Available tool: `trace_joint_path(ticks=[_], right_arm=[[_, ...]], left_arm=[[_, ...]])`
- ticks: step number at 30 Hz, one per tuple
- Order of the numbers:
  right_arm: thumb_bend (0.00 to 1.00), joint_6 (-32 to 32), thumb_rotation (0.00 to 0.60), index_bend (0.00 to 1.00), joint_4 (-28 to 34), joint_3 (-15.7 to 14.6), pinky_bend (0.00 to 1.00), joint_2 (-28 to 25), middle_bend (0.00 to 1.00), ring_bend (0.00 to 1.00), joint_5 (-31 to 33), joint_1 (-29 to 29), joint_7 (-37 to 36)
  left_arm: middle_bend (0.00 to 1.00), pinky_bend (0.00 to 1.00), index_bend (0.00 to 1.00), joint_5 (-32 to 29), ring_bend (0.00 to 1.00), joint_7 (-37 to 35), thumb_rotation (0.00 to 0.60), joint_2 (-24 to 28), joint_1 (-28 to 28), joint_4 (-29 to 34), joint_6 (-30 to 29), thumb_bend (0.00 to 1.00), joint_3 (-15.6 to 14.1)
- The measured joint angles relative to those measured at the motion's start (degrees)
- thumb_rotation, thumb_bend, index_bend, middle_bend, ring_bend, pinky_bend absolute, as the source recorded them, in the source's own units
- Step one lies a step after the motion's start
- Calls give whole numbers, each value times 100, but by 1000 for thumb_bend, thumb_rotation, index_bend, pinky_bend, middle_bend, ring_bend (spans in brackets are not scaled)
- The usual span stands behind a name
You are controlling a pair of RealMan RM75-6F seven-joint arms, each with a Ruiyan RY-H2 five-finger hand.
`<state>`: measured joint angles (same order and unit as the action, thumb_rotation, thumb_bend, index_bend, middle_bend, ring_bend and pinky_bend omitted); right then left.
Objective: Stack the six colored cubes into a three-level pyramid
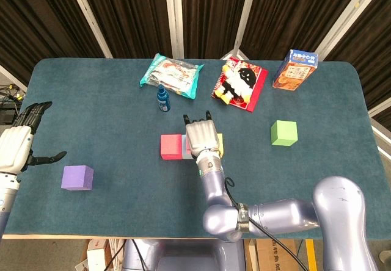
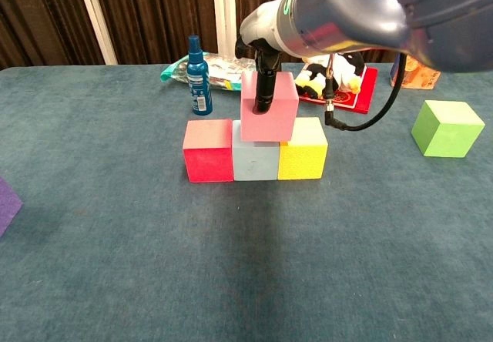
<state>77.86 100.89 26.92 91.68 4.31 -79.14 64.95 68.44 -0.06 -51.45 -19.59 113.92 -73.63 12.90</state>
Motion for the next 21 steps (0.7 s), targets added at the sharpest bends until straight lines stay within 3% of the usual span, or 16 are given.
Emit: trace_joint_path(ticks=[21], right_arm=[[322,-107,600,1,-90,-46,0,28,412,295,-73,67,4]], left_arm=[[54,100,0,6,36,33,600,-19,-8,-13,18,142,-19]])
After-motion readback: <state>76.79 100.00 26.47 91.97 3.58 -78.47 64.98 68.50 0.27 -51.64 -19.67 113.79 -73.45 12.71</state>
